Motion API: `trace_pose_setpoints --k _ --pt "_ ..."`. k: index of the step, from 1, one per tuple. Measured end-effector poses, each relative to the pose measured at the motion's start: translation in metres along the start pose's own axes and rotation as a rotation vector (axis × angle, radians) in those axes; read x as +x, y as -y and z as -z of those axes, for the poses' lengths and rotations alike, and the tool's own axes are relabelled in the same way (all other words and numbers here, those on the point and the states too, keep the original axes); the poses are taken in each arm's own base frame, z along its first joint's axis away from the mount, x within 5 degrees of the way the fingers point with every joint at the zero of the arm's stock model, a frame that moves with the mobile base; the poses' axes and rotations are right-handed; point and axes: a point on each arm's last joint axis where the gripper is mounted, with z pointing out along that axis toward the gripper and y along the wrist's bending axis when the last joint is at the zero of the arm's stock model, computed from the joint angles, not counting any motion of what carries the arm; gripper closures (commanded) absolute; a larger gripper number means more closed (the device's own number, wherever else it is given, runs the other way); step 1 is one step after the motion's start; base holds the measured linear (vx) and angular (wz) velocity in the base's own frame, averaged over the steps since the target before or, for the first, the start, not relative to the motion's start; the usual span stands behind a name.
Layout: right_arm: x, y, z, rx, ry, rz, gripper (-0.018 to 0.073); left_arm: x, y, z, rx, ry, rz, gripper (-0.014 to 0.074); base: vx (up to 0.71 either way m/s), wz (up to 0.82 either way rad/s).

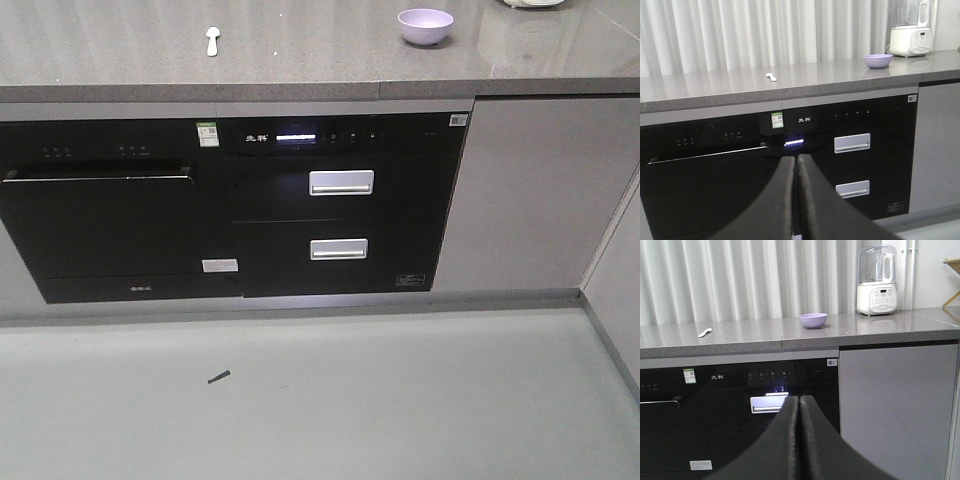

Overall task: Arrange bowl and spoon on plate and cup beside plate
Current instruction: 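Drive the base toward the counter holding the green spoon and lavender bowl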

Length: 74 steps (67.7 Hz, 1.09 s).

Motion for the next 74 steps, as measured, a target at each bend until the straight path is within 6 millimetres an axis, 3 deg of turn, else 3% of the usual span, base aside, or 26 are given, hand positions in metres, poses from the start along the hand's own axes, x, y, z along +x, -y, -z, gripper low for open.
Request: trace_pose_setpoints --k 74 --pt "0.0000 0.0000 0.0000 0.000 0.000 0.000 0.0570 0.0000 0.0000 0.0000 0.000 0.000 0.000 0.0603 0.24 -0.01"
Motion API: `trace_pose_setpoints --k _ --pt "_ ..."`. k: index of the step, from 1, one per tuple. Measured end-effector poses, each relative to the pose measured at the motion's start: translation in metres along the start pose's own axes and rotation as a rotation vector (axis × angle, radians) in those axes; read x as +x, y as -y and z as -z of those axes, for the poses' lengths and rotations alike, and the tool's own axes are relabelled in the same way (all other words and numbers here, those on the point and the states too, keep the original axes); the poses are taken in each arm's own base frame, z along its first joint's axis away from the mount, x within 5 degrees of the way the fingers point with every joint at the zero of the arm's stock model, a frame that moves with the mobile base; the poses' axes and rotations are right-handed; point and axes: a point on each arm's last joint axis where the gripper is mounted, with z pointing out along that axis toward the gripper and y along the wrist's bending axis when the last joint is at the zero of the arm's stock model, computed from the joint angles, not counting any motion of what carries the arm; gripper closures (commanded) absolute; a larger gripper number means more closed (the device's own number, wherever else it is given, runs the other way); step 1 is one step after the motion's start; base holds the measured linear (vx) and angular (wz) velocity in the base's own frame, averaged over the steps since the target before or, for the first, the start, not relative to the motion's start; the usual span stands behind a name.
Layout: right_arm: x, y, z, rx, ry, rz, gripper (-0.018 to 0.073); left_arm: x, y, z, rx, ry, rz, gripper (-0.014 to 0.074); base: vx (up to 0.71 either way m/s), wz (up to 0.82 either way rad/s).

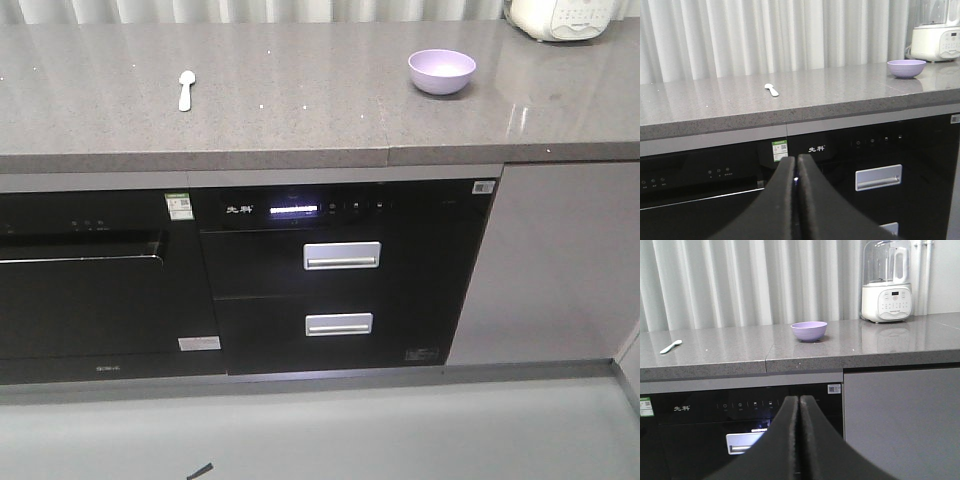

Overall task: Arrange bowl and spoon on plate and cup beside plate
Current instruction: 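Drive the base toward the counter holding the green spoon and lavender bowl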

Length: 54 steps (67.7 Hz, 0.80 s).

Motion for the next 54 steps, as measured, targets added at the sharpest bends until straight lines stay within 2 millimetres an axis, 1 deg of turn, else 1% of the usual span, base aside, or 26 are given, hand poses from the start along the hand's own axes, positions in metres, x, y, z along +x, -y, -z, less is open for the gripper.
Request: trace_pose_setpoints --k 54 --pt "0.0000 0.0000 0.0000 0.000 0.000 0.000 0.0570 0.0000 0.0000 0.0000 0.000 0.000 0.000 0.0603 0.24 0.03"
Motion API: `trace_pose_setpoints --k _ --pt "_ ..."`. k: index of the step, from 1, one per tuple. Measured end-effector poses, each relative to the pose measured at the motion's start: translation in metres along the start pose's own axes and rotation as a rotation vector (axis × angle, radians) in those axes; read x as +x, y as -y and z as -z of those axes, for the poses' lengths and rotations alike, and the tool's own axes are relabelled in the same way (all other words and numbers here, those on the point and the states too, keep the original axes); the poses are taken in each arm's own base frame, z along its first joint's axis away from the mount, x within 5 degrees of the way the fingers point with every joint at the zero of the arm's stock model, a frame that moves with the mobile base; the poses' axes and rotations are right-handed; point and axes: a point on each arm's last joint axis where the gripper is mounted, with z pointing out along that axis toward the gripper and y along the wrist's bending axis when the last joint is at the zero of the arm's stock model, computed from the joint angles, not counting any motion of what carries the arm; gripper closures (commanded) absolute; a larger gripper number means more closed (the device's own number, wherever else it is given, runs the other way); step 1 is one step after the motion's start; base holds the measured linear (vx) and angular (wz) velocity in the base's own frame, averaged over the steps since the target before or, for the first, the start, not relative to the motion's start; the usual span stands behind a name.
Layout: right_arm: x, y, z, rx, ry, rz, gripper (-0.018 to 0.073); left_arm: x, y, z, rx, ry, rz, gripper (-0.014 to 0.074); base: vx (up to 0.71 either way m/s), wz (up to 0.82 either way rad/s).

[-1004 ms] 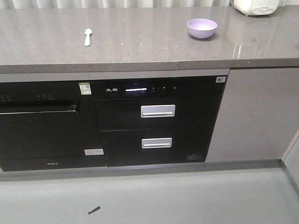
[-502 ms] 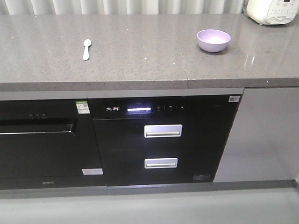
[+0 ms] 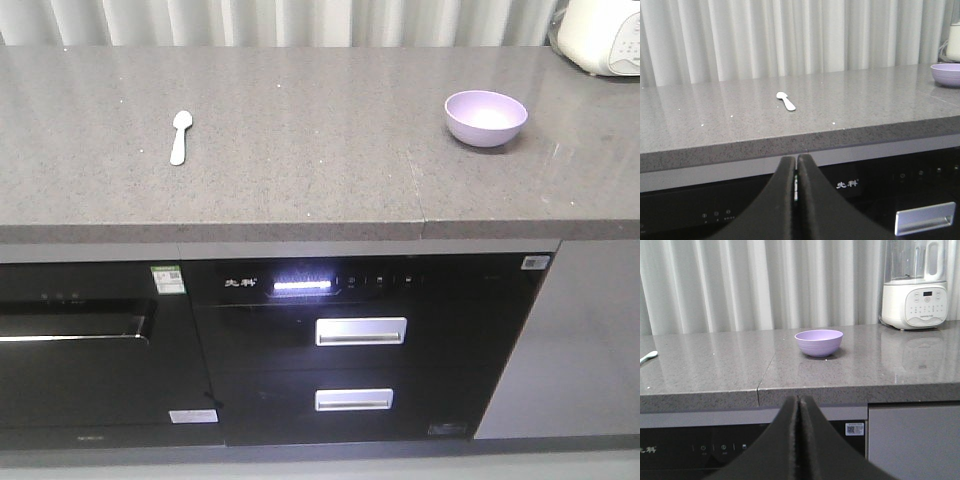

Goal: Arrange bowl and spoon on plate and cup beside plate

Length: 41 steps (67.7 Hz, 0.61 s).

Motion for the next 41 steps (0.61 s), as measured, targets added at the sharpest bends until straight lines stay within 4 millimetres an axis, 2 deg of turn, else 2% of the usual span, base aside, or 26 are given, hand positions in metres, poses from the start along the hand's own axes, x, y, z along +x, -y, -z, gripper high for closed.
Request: trace_pose_setpoints --k 41 --pt "0.0000 0.0000 0.0000 0.000 0.000 0.000 0.0570 0.0000 0.0000 0.0000 0.000 0.000 0.000 0.0603 0.21 0.01"
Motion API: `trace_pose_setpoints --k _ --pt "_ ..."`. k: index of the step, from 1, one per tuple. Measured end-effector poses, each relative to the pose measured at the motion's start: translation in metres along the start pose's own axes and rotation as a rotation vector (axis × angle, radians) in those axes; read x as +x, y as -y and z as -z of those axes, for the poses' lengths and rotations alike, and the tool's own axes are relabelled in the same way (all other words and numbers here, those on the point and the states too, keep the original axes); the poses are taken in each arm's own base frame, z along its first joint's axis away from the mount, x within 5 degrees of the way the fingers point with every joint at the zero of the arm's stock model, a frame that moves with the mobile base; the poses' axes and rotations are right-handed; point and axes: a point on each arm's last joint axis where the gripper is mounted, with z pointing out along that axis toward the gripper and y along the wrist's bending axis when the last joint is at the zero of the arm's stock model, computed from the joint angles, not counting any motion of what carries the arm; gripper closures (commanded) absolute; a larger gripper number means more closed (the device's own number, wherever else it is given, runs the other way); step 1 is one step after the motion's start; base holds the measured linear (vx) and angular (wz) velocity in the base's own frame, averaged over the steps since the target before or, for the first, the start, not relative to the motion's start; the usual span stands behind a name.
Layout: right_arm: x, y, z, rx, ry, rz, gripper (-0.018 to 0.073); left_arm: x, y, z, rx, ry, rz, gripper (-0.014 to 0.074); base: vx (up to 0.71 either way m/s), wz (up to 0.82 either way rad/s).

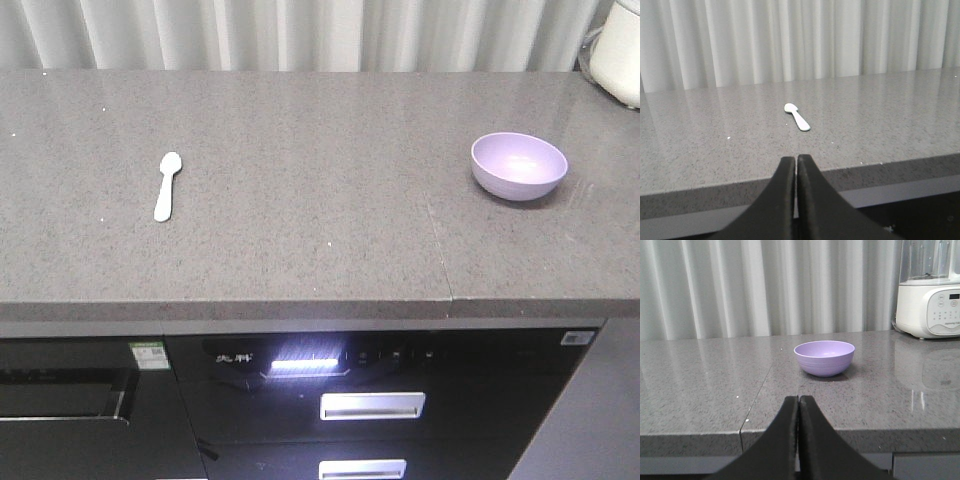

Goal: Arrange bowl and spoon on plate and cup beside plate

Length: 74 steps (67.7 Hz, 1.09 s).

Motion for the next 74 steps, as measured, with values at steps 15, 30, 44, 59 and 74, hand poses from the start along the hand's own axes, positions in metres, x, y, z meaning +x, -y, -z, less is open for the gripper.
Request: trace_pose_setpoints --k 15,30,44,59,74 --pt "0.0000 0.0000 0.0000 0.000 0.000 0.000 0.0570 0.0000 0.0000 0.0000 0.000 0.000 0.000 0.0603 0.20 0.01" --pt "0.0000 0.0000 0.0000 0.000 0.000 0.000 0.0570 0.0000 0.0000 0.0000 0.000 0.000 0.000 0.0603 0.19 0.02" --pt "0.0000 0.0000 0.0000 0.000 0.000 0.000 0.0570 0.0000 0.0000 0.0000 0.000 0.000 0.000 0.0603 0.15 0.03" --pt "0.0000 0.0000 0.0000 0.000 0.000 0.000 0.0570 0.0000 0.0000 0.0000 0.000 0.000 0.000 0.0603 0.10 0.03" --pt "0.0000 0.0000 0.0000 0.000 0.000 0.000 0.0570 0.0000 0.0000 0.0000 0.000 0.000 0.000 0.0603 0.06 0.02"
